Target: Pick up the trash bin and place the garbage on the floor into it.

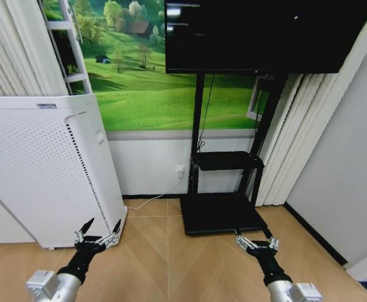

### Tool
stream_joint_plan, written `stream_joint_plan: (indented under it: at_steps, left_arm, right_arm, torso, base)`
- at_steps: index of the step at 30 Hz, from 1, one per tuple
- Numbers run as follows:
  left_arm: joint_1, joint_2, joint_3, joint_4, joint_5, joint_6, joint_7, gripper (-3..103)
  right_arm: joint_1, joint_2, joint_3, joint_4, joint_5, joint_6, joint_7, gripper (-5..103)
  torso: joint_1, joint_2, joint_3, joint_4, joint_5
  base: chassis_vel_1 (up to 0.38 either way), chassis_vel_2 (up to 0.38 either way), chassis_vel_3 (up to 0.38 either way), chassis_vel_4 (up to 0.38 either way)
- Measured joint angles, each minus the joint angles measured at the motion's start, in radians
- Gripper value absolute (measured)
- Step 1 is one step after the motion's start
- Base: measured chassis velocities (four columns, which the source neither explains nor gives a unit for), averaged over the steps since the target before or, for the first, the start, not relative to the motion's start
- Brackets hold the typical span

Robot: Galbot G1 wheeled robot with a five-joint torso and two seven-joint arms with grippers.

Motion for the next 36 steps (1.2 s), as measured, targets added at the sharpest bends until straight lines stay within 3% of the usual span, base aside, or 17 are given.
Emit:
stream_joint_plan:
  at_steps: [36]
  left_arm:
    - [0.000, 0.000, 0.000, 0.000, 0.000, 0.000, 0.000, 100]
  right_arm:
    - [0.000, 0.000, 0.000, 0.000, 0.000, 0.000, 0.000, 100]
  torso:
    - [0.057, 0.152, 0.095, 0.0000, 0.0000]
  base:
    - [0.000, 0.000, 0.000, 0.000]
